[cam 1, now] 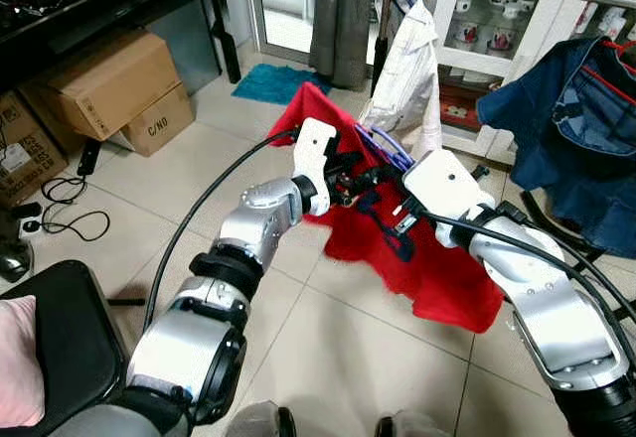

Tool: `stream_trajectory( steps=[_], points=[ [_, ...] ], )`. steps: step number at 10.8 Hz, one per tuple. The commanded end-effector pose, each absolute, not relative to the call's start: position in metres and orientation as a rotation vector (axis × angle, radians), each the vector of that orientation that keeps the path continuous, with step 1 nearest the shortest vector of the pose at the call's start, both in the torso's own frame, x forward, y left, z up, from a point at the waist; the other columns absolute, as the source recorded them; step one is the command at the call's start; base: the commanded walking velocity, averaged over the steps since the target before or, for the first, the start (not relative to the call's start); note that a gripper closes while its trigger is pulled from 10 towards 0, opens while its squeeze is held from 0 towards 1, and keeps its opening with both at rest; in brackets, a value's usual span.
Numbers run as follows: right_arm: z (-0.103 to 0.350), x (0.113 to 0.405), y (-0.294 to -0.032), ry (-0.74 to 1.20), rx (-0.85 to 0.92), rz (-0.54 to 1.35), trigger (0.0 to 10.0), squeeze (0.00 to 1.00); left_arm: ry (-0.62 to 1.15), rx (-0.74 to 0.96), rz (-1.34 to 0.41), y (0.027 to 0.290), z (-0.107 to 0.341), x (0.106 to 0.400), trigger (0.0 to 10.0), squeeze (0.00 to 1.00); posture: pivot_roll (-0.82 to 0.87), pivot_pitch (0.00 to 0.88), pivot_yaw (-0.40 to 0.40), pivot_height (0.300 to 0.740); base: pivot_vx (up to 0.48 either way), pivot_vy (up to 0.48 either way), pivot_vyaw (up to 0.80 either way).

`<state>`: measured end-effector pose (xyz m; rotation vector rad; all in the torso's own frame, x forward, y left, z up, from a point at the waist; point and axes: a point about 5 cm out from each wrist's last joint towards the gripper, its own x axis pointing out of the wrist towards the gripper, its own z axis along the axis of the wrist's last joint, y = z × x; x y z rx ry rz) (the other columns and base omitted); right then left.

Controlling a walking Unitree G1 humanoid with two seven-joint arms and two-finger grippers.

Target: Hang hanger

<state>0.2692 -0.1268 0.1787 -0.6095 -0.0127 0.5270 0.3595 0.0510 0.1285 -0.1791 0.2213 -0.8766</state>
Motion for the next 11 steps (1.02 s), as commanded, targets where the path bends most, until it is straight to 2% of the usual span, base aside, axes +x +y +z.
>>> stream_trajectory(
  steps=[1,11],
  points=[
    [0.1904,0.2681,-0.1217,-0.077,-0.621,0.543,0.0,0.0,0.206,-0.16,-0.874,0.0513,0.1343,0.3629,0.0,0.0,-0.18,0.0,0.063,0.74,0.0,0.0,0.0],
    [0.1865,0.2703,-0.1232,-0.058,-0.625,0.538,0.0,0.0,0.214,-0.166,-0.878,0.055,0.131,0.3637,0.0,0.0,-0.18,0.0,0.059,0.74,0.0,0.0,0.0]
  ],
)
